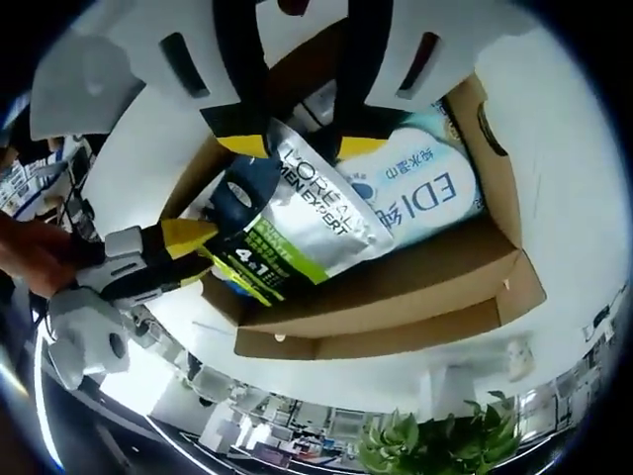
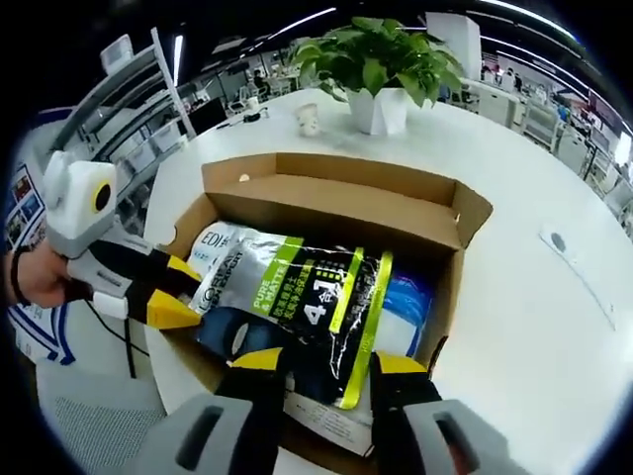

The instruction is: Operate the shoe box by opening the lid, removing the specified soft item, and placing it in the target area until the item is outside and the box remains undamaged.

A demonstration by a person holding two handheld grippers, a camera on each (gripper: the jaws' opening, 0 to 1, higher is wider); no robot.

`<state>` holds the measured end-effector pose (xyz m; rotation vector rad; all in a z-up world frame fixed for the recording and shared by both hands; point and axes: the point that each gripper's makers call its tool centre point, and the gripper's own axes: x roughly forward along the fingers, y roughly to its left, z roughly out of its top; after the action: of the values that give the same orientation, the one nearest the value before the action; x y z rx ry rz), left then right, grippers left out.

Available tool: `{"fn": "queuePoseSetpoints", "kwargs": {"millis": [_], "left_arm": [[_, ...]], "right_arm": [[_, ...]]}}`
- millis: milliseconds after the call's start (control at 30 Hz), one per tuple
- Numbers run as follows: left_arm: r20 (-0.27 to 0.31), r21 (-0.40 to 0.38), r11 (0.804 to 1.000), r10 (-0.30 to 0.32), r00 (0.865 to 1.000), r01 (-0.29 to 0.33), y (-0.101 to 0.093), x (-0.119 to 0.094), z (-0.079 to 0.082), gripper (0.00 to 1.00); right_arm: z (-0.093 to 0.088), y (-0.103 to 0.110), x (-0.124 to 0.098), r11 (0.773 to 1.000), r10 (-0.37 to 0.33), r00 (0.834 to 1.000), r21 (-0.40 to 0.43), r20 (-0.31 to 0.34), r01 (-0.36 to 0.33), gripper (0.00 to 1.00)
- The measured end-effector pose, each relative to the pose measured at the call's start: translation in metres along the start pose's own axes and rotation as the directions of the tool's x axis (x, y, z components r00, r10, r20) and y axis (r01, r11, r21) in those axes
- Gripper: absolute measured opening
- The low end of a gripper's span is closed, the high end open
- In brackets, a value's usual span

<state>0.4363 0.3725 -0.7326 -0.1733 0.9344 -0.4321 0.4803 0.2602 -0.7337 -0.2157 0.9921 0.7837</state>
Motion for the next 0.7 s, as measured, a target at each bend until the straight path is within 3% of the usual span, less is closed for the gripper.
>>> {"fn": "queuePoseSetpoints", "kwargs": {"millis": [100,267,400,533,700], "left_arm": [[0.0,-0.035,0.999,-0.008,1.0,0.008,-0.001,0.002,0.001,0.21],[0.005,-0.102,0.995,-0.02,1.0,0.02,-0.001,0.004,0.0,0.18],[0.01,-0.102,0.995,-0.019,1.0,0.02,-0.001,0.003,0.001,0.15],[0.035,-0.112,0.994,0.0,0.999,0.004,0.001,0.001,0.006,0.08],[0.038,-0.113,0.994,0.003,0.999,0.002,0.002,0.0,0.005,0.04]], "right_arm": [[0.001,-0.002,0.0,0.999,0.009,1.0,0.046,0.009,-0.009,0.31],[0.003,-0.008,-0.001,0.996,-0.007,1.0,0.084,0.023,0.005,0.23],[0.004,-0.01,-0.004,0.994,-0.016,0.999,0.106,0.042,0.011,0.15],[0.004,-0.013,-0.008,0.988,-0.031,0.997,0.154,0.072,0.02,0.01],[0.004,-0.01,-0.009,0.984,-0.026,0.996,0.177,0.088,0.01,0.0]]}}
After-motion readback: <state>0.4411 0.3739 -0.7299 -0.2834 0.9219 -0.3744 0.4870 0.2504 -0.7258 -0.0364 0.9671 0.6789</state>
